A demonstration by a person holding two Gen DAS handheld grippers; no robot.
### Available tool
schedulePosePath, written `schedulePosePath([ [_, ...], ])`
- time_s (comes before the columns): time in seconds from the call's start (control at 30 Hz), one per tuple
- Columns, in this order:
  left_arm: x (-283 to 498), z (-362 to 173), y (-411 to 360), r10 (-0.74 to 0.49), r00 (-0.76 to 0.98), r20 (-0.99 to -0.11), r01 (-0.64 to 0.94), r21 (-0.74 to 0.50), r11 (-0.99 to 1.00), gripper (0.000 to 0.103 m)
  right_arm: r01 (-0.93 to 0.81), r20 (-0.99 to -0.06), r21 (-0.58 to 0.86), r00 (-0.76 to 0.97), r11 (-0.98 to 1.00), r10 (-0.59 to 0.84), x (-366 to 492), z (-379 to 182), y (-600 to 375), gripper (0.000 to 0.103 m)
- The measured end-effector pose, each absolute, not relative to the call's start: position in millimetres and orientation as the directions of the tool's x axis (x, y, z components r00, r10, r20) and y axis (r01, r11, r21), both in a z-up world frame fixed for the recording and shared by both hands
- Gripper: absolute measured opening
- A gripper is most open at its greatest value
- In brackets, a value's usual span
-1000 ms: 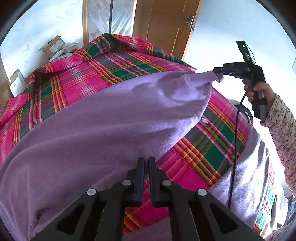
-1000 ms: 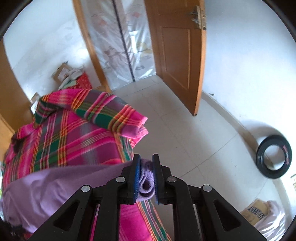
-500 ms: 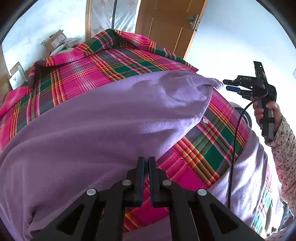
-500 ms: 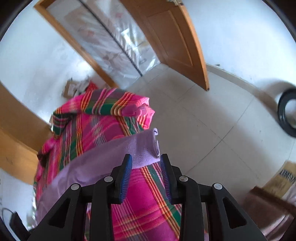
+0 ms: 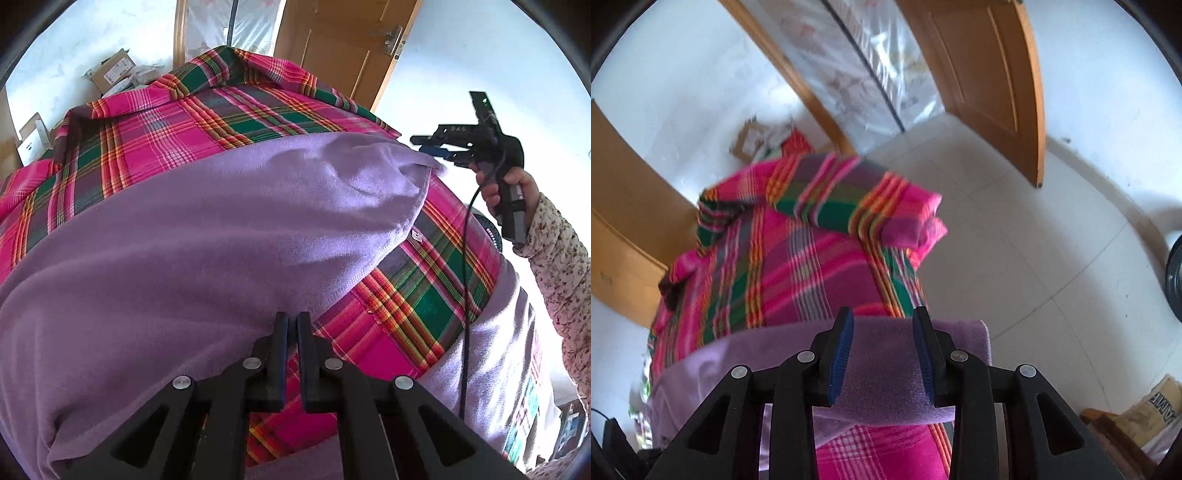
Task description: Fold clothes
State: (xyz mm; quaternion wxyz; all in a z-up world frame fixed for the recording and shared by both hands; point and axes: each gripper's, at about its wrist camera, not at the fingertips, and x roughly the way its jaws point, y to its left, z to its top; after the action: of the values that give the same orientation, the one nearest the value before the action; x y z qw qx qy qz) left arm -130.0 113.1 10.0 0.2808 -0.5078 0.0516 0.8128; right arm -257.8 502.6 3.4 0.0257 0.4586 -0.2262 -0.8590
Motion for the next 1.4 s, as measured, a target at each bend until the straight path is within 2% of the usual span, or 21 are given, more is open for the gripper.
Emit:
schedulePosePath([
  [0.27,-130,11,111,0.411,-0.325,-0.852,-0.509,-0.209,-0.835,0.005,-0.153,-0.769,0.457,-0.563,-0.876,-0.302,-256,-7,498,0.033],
  [0.33,-130,11,111,0.413,-0.324,-0.851,-0.507,-0.212,-0.835,0.005,-0.154,-0.762,0.469,-0.568,-0.87,-0.31,-257,-7,499,0.023],
  [0.37,-130,11,111,0.414,-0.325,-0.851,-0.506,-0.213,-0.836,0.005,-0.151,-0.764,0.459,-0.57,-0.876,-0.302,-257,-5,498,0.021],
  [0.43,-129,12,111,0.414,-0.326,-0.85,-0.506,-0.212,-0.836,0.005,-0.138,-0.772,0.409,-0.58,-0.902,-0.261,-257,2,493,0.006],
  [0.47,-129,12,111,0.414,-0.328,-0.849,-0.508,-0.212,-0.835,0.005,-0.132,-0.772,0.383,-0.589,-0.914,-0.238,-256,6,491,0.005],
  [0.57,-129,14,110,0.422,-0.326,-0.846,-0.508,-0.219,-0.833,0.005,-0.154,-0.741,0.374,-0.643,-0.915,-0.194,-256,21,494,0.005],
  [0.77,-127,12,107,0.432,-0.314,-0.846,-0.501,-0.239,-0.832,0.004,-0.136,-0.731,0.242,-0.677,-0.961,-0.088,-282,32,470,0.006],
  [0.87,-128,12,106,0.432,-0.312,-0.846,-0.494,-0.244,-0.835,0.004,-0.162,-0.749,0.267,-0.655,-0.95,-0.099,-296,25,470,0.009],
  [0.9,-128,12,106,0.432,-0.311,-0.847,-0.493,-0.245,-0.835,0.004,-0.168,-0.754,0.269,-0.649,-0.948,-0.099,-299,24,471,0.013],
  [0.93,-128,12,106,0.432,-0.311,-0.847,-0.493,-0.245,-0.835,0.004,-0.177,-0.759,0.257,-0.645,-0.95,-0.084,-299,23,472,0.024],
  [1.0,-127,12,106,0.432,-0.313,-0.846,-0.495,-0.243,-0.834,0.004,-0.199,-0.762,0.257,-0.644,-0.946,-0.071,-294,24,478,0.029],
  [1.17,-127,12,104,0.444,-0.315,-0.839,-0.49,-0.257,-0.833,0.004,-0.278,-0.773,0.331,-0.628,-0.902,-0.09,-260,26,501,0.029],
  [1.4,-128,12,102,0.449,-0.314,-0.837,-0.479,-0.269,-0.836,0.004,-0.365,-0.768,0.559,-0.568,-0.745,-0.297,-207,-8,528,0.031],
])
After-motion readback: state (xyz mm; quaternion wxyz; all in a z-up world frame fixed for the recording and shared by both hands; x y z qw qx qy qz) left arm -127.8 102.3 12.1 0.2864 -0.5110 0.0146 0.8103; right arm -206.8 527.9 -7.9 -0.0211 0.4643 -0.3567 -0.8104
